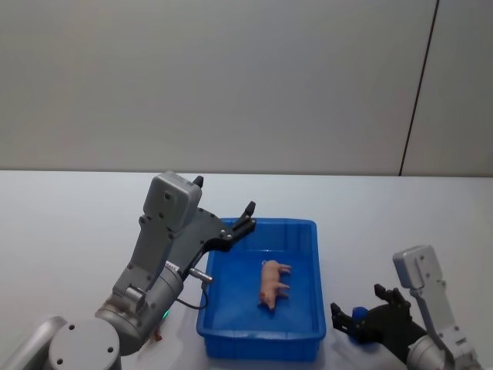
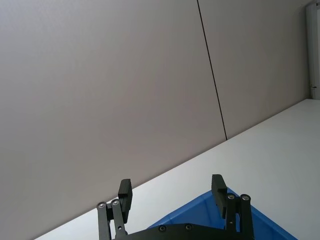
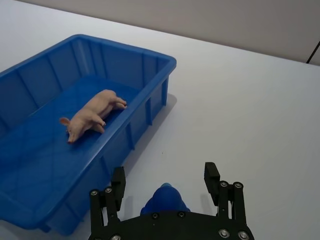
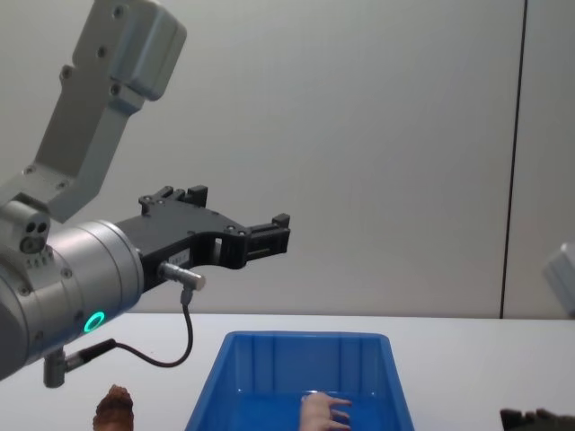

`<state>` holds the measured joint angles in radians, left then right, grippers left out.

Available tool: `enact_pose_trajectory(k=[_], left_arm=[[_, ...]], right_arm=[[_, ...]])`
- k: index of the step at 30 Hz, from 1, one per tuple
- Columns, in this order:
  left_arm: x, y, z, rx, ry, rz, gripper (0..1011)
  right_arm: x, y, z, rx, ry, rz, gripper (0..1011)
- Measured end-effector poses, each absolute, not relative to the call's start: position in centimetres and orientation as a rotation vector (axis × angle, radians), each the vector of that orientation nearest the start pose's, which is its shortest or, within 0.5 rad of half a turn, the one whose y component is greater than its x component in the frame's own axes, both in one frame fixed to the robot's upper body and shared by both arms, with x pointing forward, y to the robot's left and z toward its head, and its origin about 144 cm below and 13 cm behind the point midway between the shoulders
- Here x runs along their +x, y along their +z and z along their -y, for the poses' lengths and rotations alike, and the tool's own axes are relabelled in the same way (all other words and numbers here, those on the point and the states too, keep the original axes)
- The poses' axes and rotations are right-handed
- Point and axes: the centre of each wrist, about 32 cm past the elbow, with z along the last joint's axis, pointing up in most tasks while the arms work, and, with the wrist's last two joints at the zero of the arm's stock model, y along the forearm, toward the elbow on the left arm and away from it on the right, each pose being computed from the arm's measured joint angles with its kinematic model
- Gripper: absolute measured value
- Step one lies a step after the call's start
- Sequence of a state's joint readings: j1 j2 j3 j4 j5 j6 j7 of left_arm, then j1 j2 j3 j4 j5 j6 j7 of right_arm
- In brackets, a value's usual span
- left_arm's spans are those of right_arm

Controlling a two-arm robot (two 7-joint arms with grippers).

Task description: Pick up the two dolls from the table and place them into the box.

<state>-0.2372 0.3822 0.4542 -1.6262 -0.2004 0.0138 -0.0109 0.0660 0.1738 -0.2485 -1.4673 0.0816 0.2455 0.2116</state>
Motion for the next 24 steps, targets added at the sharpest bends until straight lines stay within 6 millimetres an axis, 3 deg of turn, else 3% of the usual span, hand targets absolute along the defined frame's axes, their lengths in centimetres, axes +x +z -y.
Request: enact_pose_trajectory(k=[13, 24], left_arm=[[49.2, 120.4, -19.8, 0.061, 1.124, 0.268, 1001], [49.2, 120.4, -19.8, 0.061, 1.124, 0.268, 1001]], right_arm=[[47.0, 110.5, 21.0, -0.337, -1.102, -0.189, 682], [46.9, 110.4, 20.8, -0.297, -1.070, -0.128, 307]])
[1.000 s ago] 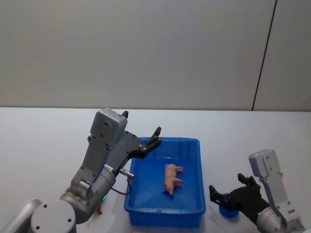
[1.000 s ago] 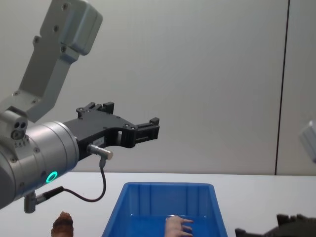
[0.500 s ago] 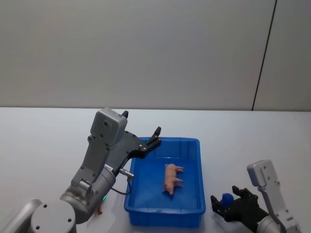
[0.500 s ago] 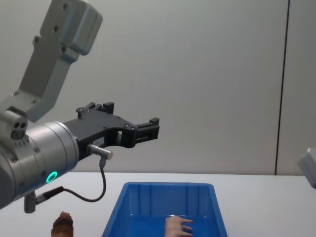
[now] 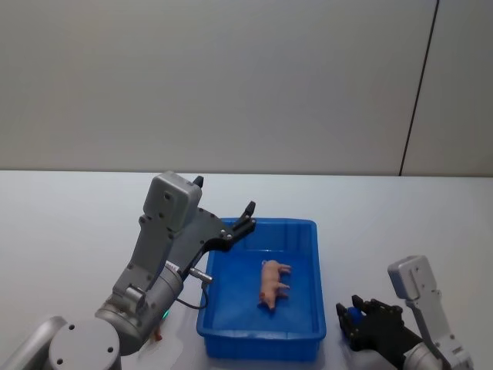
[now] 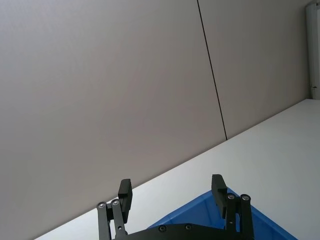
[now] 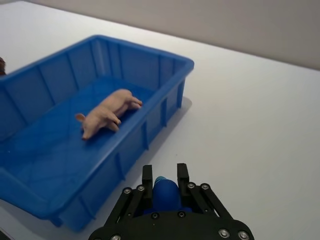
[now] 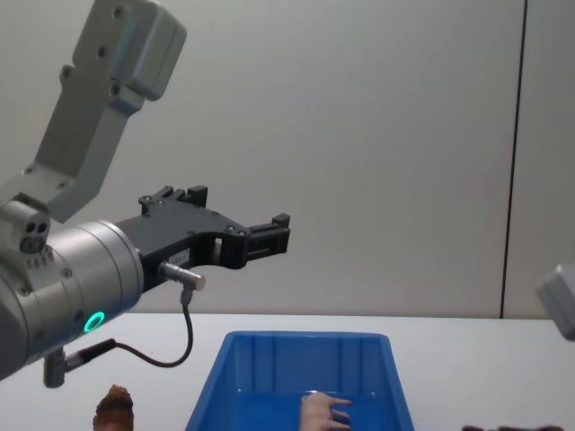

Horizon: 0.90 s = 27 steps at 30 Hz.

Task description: Pick up the two dolls from the table and place them into the box.

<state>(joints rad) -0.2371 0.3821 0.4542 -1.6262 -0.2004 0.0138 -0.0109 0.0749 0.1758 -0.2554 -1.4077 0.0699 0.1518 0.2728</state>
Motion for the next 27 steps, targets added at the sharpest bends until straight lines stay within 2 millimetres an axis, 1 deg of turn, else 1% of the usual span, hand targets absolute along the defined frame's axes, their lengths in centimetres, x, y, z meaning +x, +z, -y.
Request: enact_pose_trajectory(k=[1, 2, 4, 8, 22, 27], left_arm=[[49.2, 120.4, -19.8, 0.061, 1.124, 0.268, 1001], [49.2, 120.4, -19.8, 0.061, 1.124, 0.268, 1001], [49.2, 120.4, -19.8, 0.061, 1.124, 0.268, 1001], [49.2, 120.4, -19.8, 0.061, 1.124, 0.268, 1001], [49.2, 120.4, -19.8, 0.061, 1.124, 0.268, 1001], [49.2, 120.4, -19.8, 0.061, 1.124, 0.268, 1001]], right_arm=[[46.9, 110.4, 20.8, -0.297, -1.070, -0.128, 307], [46.9, 110.6, 20.8, -0.287, -1.065, -0.114, 274], [46.8, 110.8, 20.7, -0.276, -1.061, -0.098, 250], [46.8, 111.7, 20.4, -0.235, -1.050, -0.052, 214], [47.1, 114.8, 19.1, -0.108, -1.030, 0.043, 142], [47.5, 115.3, 18.6, -0.087, -1.010, 0.052, 117]])
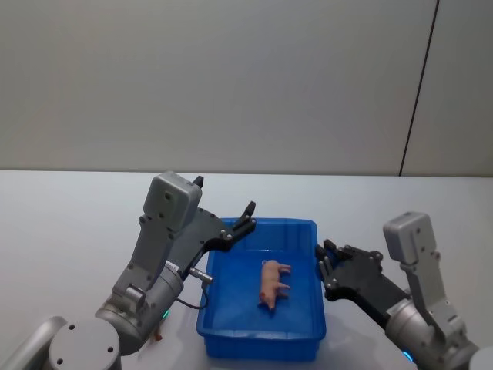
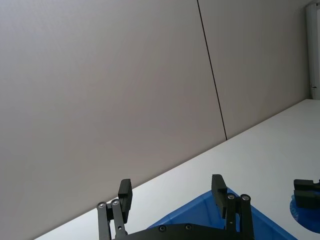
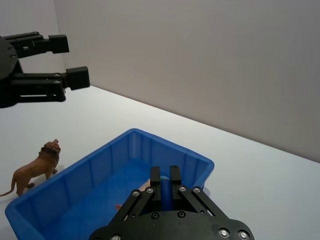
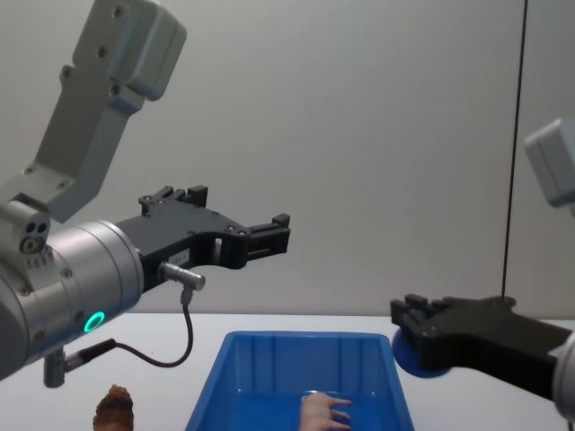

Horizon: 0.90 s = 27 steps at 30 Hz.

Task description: Pick up the two dolls from the table and place them into the box.

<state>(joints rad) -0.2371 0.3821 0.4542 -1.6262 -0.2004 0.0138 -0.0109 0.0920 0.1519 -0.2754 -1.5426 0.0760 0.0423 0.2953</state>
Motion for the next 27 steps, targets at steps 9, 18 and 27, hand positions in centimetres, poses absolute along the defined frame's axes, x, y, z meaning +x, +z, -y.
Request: enact_pose_trajectory(k=[9, 18, 27], left_arm=[[49.2, 120.4, -19.8, 0.061, 1.124, 0.268, 1001], [49.2, 120.4, -19.8, 0.061, 1.124, 0.268, 1001], [49.2, 120.4, -19.8, 0.061, 1.124, 0.268, 1001]], right_arm=[[48.4, 114.9, 17.4, -0.109, -0.969, 0.052, 73], [49.7, 113.1, 15.7, -0.161, -0.931, 0.037, 209], [50.7, 112.2, 14.3, -0.140, -0.910, 0.027, 487]])
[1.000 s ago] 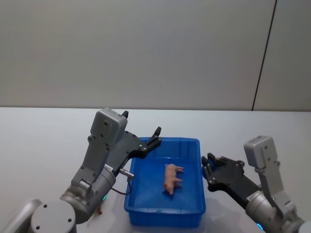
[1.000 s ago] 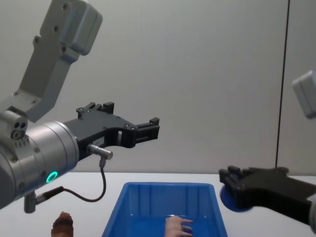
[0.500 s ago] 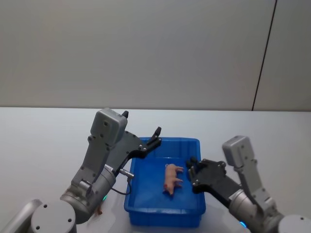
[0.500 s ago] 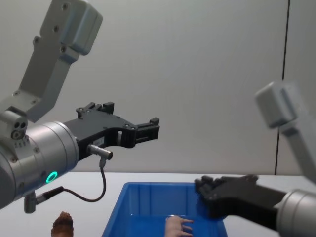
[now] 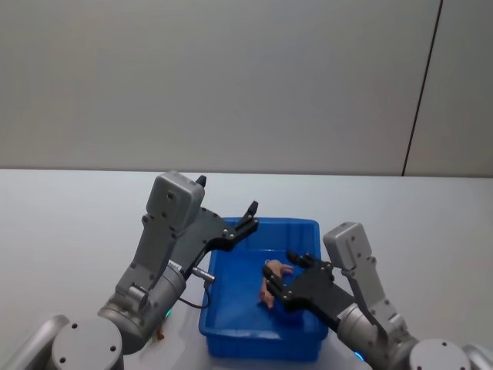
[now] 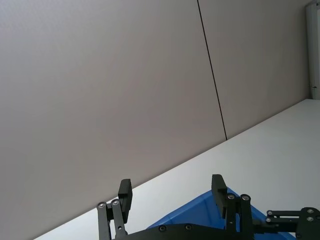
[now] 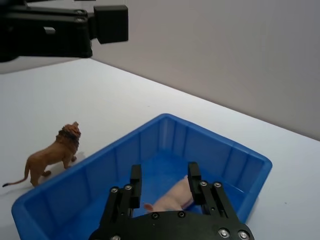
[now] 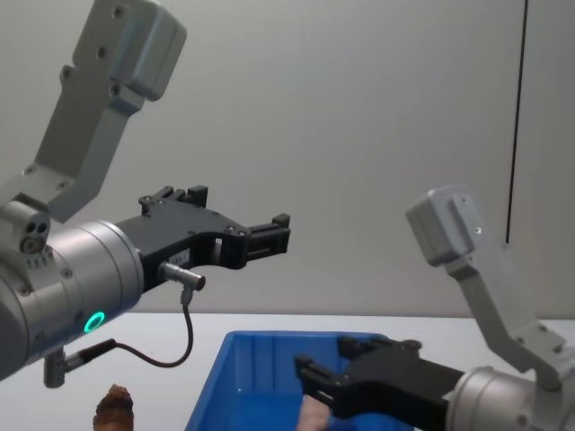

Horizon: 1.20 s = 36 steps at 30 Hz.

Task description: Pick up the two dolls from the table and place them into the box.

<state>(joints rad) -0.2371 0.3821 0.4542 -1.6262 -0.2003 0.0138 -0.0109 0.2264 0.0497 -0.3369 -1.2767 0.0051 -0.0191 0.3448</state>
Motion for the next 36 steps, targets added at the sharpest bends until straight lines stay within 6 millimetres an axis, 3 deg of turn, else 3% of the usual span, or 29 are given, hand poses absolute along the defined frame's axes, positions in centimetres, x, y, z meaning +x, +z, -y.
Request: enact_pose_trajectory(k=[8, 17, 24, 36], left_arm=[[49.2, 120.4, -19.8, 0.061, 1.124, 0.268, 1001], [49.2, 120.4, -19.8, 0.061, 1.124, 0.268, 1001], [49.2, 120.4, -19.8, 0.061, 1.124, 0.268, 1001], [49.2, 120.4, -19.8, 0.061, 1.124, 0.268, 1001]], right_arm=[[51.0, 112.5, 13.3, -0.055, -0.893, 0.016, 766], [50.8, 113.3, 13.2, 0.012, -0.914, 0.010, 998], [50.2, 113.5, 14.1, 0.011, -0.971, -0.006, 1001], [48.3, 113.4, 17.7, -0.041, -1.127, -0.040, 1001]])
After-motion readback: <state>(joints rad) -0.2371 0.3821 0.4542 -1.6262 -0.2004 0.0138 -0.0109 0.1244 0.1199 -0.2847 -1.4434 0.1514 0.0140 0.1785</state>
